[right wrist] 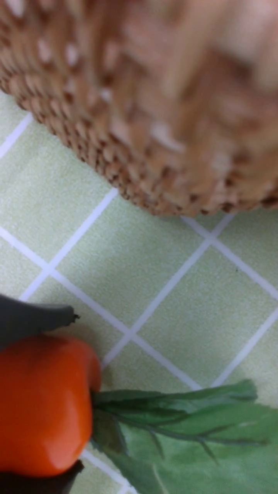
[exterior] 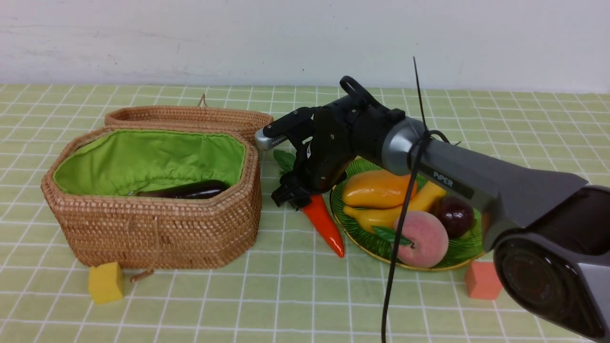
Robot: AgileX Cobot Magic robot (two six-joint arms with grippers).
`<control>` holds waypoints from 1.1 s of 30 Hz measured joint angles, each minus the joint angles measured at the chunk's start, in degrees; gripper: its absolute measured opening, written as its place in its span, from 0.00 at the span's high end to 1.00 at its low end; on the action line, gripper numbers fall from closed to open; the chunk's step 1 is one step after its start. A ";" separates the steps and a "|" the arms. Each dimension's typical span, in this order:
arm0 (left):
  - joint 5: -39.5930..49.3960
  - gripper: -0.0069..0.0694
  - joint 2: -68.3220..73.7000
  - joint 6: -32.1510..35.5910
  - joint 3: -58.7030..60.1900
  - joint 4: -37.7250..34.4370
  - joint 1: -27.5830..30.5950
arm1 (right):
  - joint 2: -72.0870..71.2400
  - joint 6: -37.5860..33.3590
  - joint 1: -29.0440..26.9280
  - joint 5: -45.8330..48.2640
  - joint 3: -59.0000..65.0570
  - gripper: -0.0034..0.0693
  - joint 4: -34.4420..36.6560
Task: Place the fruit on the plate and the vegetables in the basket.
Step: Use the right arm to grab a carrot and put it into the left basket
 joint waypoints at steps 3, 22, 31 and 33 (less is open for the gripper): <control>0.10 0.89 0.77 1.31 0.00 0.00 0.00 | 0.00 0.00 0.00 0.17 -0.05 0.37 -0.08; 4.16 0.93 21.10 6.70 -8.84 -2.13 0.00 | 0.00 0.00 0.00 0.77 -0.17 0.37 -0.08; 5.20 0.93 21.10 10.52 -8.88 -3.19 0.00 | 0.00 0.00 0.00 0.77 -0.17 0.37 -0.08; 4.41 0.93 20.78 12.02 -8.96 -4.30 0.00 | 0.00 -0.05 0.00 0.77 -0.17 0.37 -0.08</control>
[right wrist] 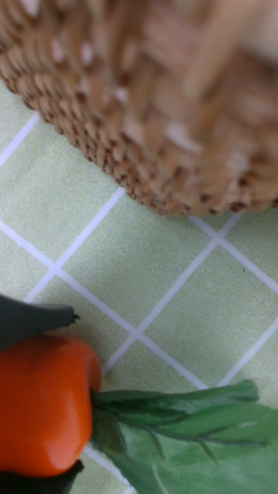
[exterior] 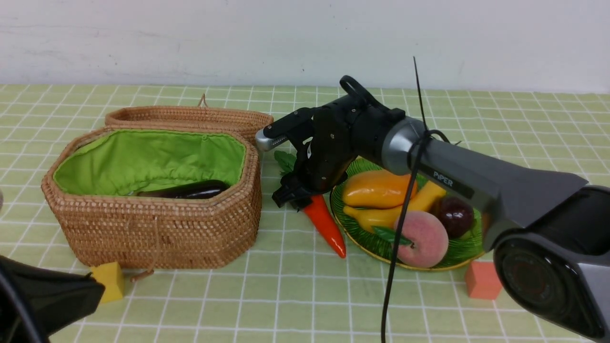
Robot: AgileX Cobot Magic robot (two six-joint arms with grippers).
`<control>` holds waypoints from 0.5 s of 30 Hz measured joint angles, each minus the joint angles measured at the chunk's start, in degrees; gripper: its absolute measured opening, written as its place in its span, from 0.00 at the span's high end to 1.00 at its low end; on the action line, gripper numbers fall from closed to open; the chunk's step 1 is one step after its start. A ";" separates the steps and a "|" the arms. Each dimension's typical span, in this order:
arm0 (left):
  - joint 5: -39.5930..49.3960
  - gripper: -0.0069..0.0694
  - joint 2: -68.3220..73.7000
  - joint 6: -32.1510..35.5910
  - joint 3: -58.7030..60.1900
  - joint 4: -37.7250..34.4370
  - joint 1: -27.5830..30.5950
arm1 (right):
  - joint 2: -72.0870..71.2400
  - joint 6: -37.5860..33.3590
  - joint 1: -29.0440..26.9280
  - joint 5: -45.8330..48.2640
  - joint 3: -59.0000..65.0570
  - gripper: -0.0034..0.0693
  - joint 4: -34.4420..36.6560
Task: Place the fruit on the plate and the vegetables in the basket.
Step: Use the right arm to grab a carrot and put it into the left basket
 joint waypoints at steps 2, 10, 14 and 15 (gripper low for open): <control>-0.99 0.93 -0.37 0.86 0.00 -0.72 0.00 | 0.00 0.00 0.00 0.00 0.00 0.37 0.05; -4.22 0.93 -4.68 2.29 -0.26 -1.73 0.00 | 0.00 0.00 0.00 0.13 0.00 0.37 0.01; -4.40 0.93 -4.74 3.22 -0.26 -1.79 0.00 | 0.00 0.00 0.00 0.18 0.00 0.37 0.13; -4.40 0.93 -4.74 3.81 -0.26 -1.88 0.00 | 0.00 0.00 0.00 0.18 0.00 0.37 0.13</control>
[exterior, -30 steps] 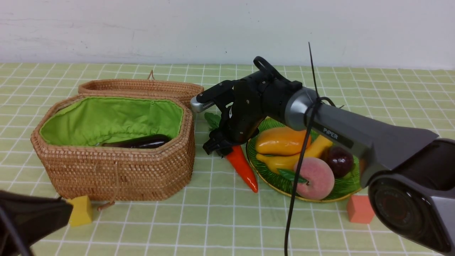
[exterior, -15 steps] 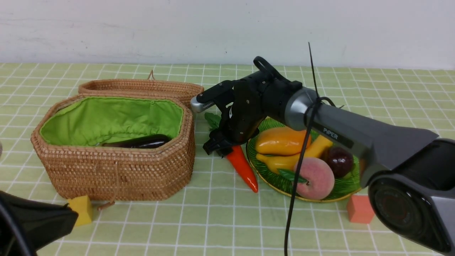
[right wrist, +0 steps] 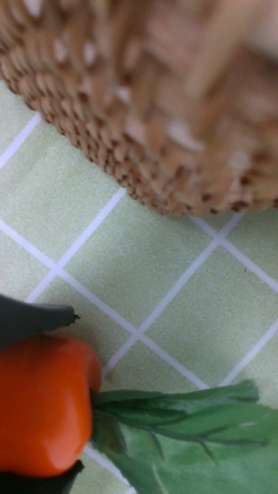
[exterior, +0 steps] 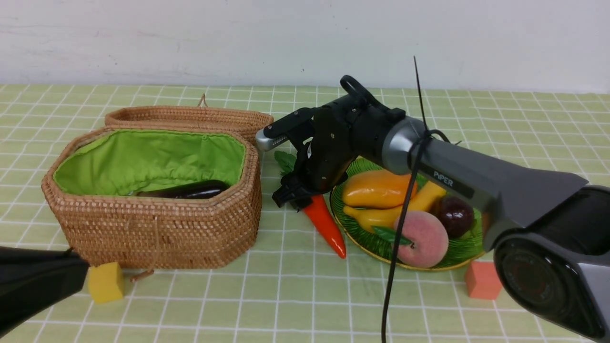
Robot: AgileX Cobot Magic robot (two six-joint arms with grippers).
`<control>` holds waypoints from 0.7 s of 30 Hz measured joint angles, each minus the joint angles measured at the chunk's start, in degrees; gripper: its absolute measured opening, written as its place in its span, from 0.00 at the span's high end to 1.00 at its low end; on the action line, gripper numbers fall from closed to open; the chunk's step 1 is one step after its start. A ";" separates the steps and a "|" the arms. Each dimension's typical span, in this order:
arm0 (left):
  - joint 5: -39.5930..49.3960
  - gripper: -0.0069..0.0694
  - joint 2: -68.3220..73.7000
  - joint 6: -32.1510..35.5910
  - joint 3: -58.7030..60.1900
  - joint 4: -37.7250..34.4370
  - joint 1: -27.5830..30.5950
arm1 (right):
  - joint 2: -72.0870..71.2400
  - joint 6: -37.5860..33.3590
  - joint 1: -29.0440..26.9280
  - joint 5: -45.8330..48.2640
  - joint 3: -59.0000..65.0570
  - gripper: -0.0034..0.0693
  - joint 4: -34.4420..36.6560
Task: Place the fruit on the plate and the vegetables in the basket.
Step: Use the right arm to grab a carrot and put it into the left basket
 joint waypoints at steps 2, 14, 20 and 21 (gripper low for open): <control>-0.02 0.93 0.00 1.36 0.00 -0.43 0.00 | 0.00 0.00 0.00 0.13 0.00 0.37 0.00; -0.02 0.93 0.00 7.44 0.00 -4.32 0.00 | -0.64 0.00 0.00 3.76 -1.15 0.37 0.46; -0.02 0.93 0.00 7.44 0.00 -4.40 0.00 | -3.32 0.00 0.00 5.36 -1.35 0.37 0.99; -0.02 0.93 0.00 7.44 0.00 -4.40 0.00 | -4.60 0.00 0.00 5.62 -1.60 0.37 1.10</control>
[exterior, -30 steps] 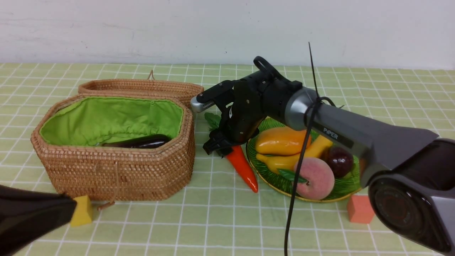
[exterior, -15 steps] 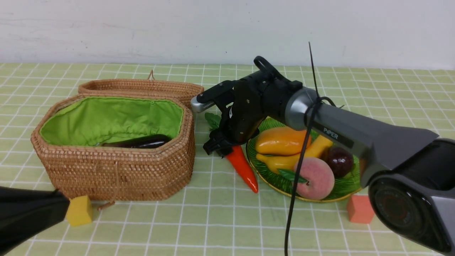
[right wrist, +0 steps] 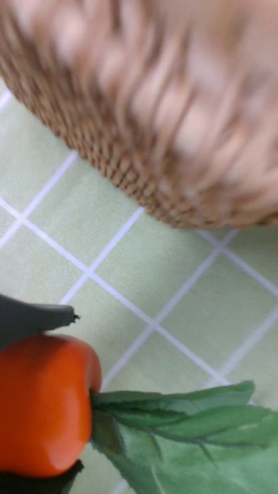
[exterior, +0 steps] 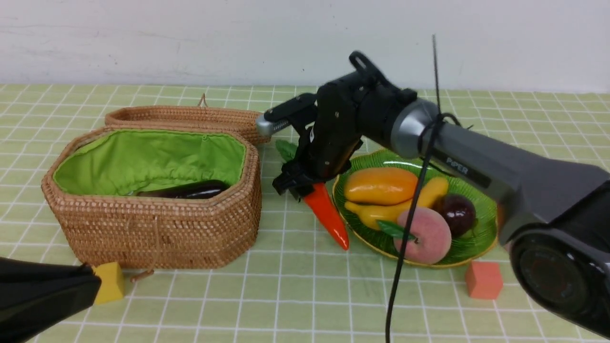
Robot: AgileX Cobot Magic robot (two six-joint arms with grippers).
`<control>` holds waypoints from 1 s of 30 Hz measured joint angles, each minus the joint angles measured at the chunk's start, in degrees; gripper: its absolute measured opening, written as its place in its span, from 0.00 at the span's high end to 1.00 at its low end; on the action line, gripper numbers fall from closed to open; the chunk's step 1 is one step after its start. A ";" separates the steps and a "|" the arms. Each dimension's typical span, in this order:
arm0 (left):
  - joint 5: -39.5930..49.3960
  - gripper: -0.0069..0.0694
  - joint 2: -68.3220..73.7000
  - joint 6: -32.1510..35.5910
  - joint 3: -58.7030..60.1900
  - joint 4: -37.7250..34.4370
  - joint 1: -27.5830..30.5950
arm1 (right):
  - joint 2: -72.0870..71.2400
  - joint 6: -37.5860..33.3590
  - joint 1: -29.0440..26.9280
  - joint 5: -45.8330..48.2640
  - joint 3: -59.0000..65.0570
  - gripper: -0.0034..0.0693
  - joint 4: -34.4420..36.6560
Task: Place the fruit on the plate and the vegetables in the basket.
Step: Use the right arm to grab a carrot and put it into the left basket
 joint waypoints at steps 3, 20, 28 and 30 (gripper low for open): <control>0.00 0.93 0.00 0.00 0.00 0.00 0.00 | -2.48 0.14 0.00 1.53 -0.13 0.37 -0.25; 1.28 0.93 -1.06 -1.30 0.00 0.34 0.00 | -12.05 1.12 0.00 7.61 -0.55 0.37 0.45; 3.57 0.93 -4.65 -10.25 0.05 8.63 0.00 | -14.65 1.23 0.33 7.99 -0.50 0.37 6.01; 4.53 0.93 -5.52 -12.44 0.05 10.73 0.00 | -15.35 1.23 0.78 7.99 -0.50 0.37 6.61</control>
